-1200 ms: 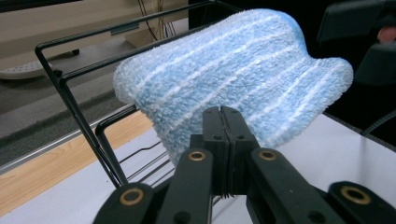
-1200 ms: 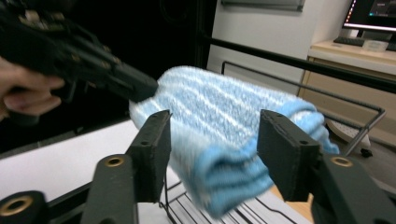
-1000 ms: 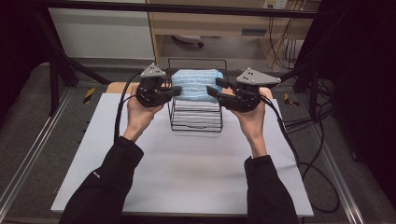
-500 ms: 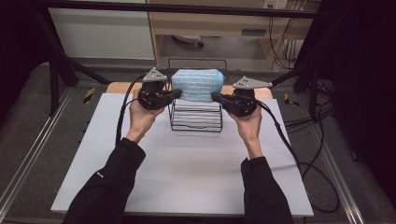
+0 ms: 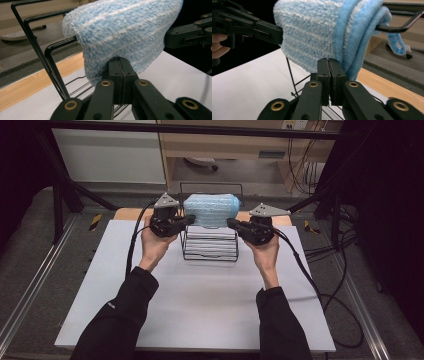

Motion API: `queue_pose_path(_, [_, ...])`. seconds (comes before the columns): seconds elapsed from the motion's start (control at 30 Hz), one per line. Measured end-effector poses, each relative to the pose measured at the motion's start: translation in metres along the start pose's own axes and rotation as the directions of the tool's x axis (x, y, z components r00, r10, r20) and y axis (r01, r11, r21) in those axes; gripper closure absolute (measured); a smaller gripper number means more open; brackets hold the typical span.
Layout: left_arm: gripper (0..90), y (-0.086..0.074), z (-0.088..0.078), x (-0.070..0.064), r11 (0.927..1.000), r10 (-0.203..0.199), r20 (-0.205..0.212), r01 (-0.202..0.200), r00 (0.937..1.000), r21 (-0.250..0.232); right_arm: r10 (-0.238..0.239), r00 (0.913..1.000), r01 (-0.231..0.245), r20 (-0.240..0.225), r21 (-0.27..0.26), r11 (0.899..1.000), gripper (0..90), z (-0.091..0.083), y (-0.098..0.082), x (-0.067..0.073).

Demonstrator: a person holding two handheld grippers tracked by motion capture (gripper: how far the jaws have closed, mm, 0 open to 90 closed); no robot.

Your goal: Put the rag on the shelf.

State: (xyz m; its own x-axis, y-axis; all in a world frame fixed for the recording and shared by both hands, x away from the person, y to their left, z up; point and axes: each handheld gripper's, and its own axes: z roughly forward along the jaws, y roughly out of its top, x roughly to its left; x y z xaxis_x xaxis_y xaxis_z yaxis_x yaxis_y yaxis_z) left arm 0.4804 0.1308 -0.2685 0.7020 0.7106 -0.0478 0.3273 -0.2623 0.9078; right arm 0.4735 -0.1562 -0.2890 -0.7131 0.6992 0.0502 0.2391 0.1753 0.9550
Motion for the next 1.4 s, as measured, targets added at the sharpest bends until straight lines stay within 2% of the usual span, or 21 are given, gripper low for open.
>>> queue_pose_path(0.1, [83.9, 0.002, -0.007, -0.002, 1.0000, 0.000, 0.006, 0.000, 1.0000, -0.009, -0.008, 0.9996, 0.007, -0.025, -0.020, 1.000, 81.6, -0.009, 0.003, 0.005])
queue_pose_path(0.3, [75.1, 0.006, -0.021, -0.005, 0.9998, 0.006, 0.019, -0.006, 0.9998, -0.019, -0.022, 0.9993, 0.021, -0.030, -0.034, 0.999, 72.0, -0.019, 0.010, 0.010])
queue_pose_path(0.43, [67.9, 0.008, -0.029, -0.005, 0.9999, 0.007, 0.019, -0.006, 0.9998, -0.015, -0.016, 0.9991, 0.014, -0.039, -0.040, 0.999, 62.3, -0.023, 0.015, 0.012])
queue_pose_path(0.53, [60.4, 0.009, -0.034, -0.005, 0.9998, 0.014, 0.009, -0.014, 0.9999, -0.012, -0.014, 0.9990, 0.012, -0.043, -0.043, 0.999, 54.3, -0.027, 0.016, 0.014])
queue_pose_path(0.57, [60.4, 0.008, -0.036, -0.005, 0.9998, 0.017, 0.004, -0.017, 0.9998, -0.010, -0.014, 0.9990, 0.012, -0.043, -0.043, 0.999, 54.3, -0.027, 0.016, 0.014])
queue_pose_path(0.6, [55.4, 0.007, -0.039, -0.004, 0.9999, 0.012, 0.001, -0.012, 0.9999, -0.008, -0.014, 0.9990, 0.012, -0.042, -0.043, 0.999, 50.2, -0.030, 0.017, 0.014])
queue_pose_path(0.7, [48.3, 0.005, -0.043, -0.002, 1.0000, 0.007, -0.002, -0.007, 1.0000, -0.007, -0.001, 0.9989, -0.001, -0.047, -0.045, 0.999, 44.9, -0.036, 0.017, 0.015])
queue_pose_path(0.8, [45.1, 0.001, -0.049, 0.001, 0.9999, 0.004, -0.015, -0.004, 0.9999, -0.011, 0.004, 0.9986, -0.007, -0.052, -0.049, 0.999, 41.6, -0.040, 0.018, 0.015])
queue_pose_path(0.87, [39.6, -0.001, -0.053, 0.002, 0.9999, 0.000, -0.016, -0.001, 0.9999, -0.011, 0.013, 0.9982, -0.016, -0.058, -0.057, 0.998, 34.1, -0.046, 0.018, 0.017])
queue_pose_path(0.93, [37.5, -0.005, -0.058, 0.004, 1.0000, -0.002, -0.018, 0.002, 0.9998, -0.007, 0.016, 0.9981, -0.020, -0.060, -0.056, 0.998, 32.1, -0.048, 0.017, 0.017])
queue_pose_path(1.0, [31.5, -0.009, -0.061, 0.004, 1.0000, 0.001, -0.021, -0.001, 0.9998, -0.002, 0.020, 0.9983, -0.023, -0.054, -0.046, 0.999, 23.9, -0.053, 0.015, 0.018])
queue_pose_path(1.1, [27.8, -0.020, -0.067, 0.005, 0.9998, 0.013, -0.026, -0.013, 0.9996, 0.016, 0.012, 0.9988, -0.013, -0.047, -0.020, 1.000, 18.3, -0.058, 0.009, 0.019])
queue_pose_path(1.17, [26.3, -0.028, -0.070, 0.005, 0.9996, 0.017, -0.027, -0.017, 0.9995, 0.025, 0.013, 0.9987, -0.014, -0.049, -0.017, 1.000, 16.4, -0.059, 0.006, 0.019])
queue_pose_path(1.23, [21.6, -0.038, -0.072, 0.006, 0.9991, 0.019, -0.031, -0.018, 0.9993, 0.038, 0.028, 0.9979, -0.028, -0.059, 0.004, 1.000, 10.0, -0.061, -0.002, 0.019])
queue_pose_path(1.37, [18.2, -0.059, -0.074, 0.008, 0.9979, 0.016, -0.038, -0.014, 0.9991, 0.064, 0.048, 0.9968, -0.046, -0.064, 0.023, 0.999, 7.3, -0.063, -0.013, 0.017])
queue_pose_path(1.4, [16.2, -0.065, -0.074, 0.008, 0.9975, 0.015, -0.041, -0.012, 0.9990, 0.070, 0.057, 0.9964, -0.055, -0.063, 0.030, 0.998, 6.2, -0.064, -0.020, 0.017])
